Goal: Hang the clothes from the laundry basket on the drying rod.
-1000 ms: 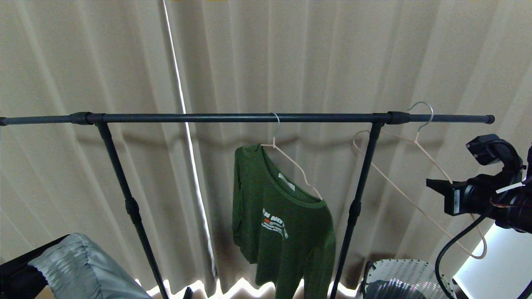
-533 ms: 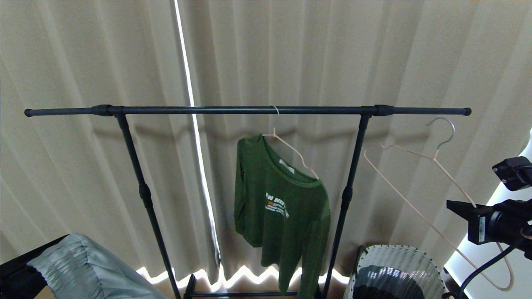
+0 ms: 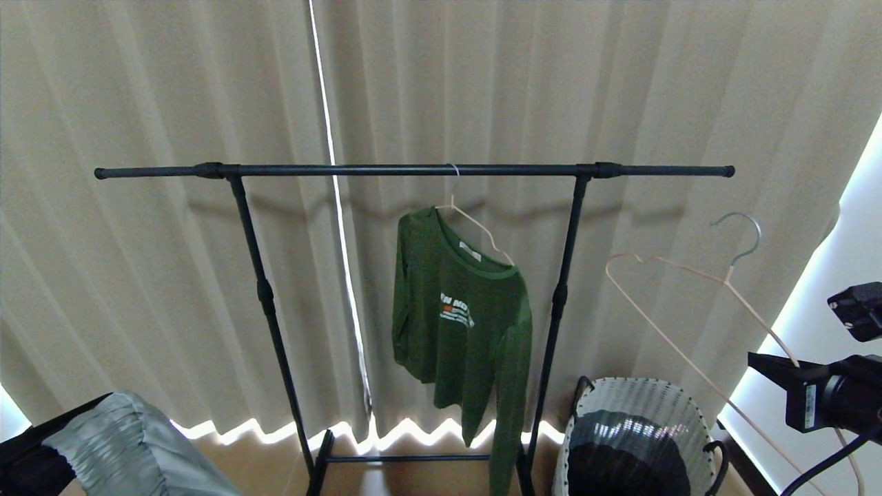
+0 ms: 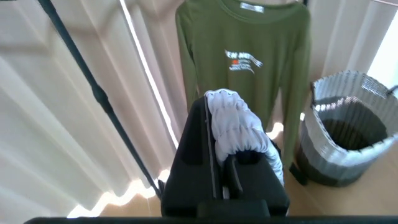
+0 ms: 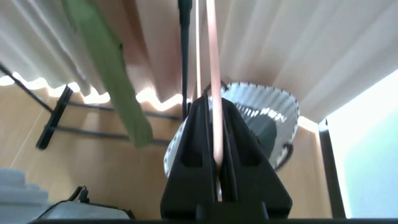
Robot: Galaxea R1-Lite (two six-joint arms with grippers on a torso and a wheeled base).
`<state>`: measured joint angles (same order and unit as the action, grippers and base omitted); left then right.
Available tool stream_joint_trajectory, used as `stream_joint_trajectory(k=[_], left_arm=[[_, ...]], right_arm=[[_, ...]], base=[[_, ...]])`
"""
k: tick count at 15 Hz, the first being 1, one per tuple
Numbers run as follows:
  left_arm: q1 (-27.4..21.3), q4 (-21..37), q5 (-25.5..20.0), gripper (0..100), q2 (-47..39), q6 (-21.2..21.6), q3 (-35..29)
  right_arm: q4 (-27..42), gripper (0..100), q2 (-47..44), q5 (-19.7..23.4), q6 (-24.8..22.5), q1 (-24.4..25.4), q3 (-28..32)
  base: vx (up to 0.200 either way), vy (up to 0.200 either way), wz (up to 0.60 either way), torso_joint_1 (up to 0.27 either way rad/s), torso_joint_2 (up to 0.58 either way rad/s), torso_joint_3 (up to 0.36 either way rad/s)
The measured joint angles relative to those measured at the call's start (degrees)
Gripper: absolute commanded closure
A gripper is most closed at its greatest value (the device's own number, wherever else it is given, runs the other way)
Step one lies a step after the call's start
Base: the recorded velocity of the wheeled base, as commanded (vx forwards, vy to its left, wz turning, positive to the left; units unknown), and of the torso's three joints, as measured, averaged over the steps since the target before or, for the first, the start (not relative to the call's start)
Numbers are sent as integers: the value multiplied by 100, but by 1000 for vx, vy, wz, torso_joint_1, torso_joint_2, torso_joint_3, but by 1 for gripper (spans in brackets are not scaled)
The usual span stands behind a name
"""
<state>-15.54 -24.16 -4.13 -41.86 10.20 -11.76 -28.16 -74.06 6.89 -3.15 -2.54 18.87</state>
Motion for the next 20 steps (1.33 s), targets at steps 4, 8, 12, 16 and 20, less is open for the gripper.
stream_joint_trajectory(k=[4,8,12,16,20], left_arm=[[4,-9,1,100,55,-6,2],[9,-6,0,100,83,-9,-28],[13,-13,4,100,94,-11,-118],[20,-9,9,100,99,-20,-135],[26,-6,17,100,176,-13,-110]], right_arm=[[-5,100,116,11,9,28,-93],[0,100,339,39,17,50,-228],[-2,100,430,48,20,56,-273],[-5,100,438,57,26,61,-286],[5,100,449,66,28,59,-289]], base=[[0,0,0,0,0,0],[0,50,0,1,1,1],[0,200,0,3,2,1],[0,150,0,1,3,1],[0,0,0,0,0,0]])
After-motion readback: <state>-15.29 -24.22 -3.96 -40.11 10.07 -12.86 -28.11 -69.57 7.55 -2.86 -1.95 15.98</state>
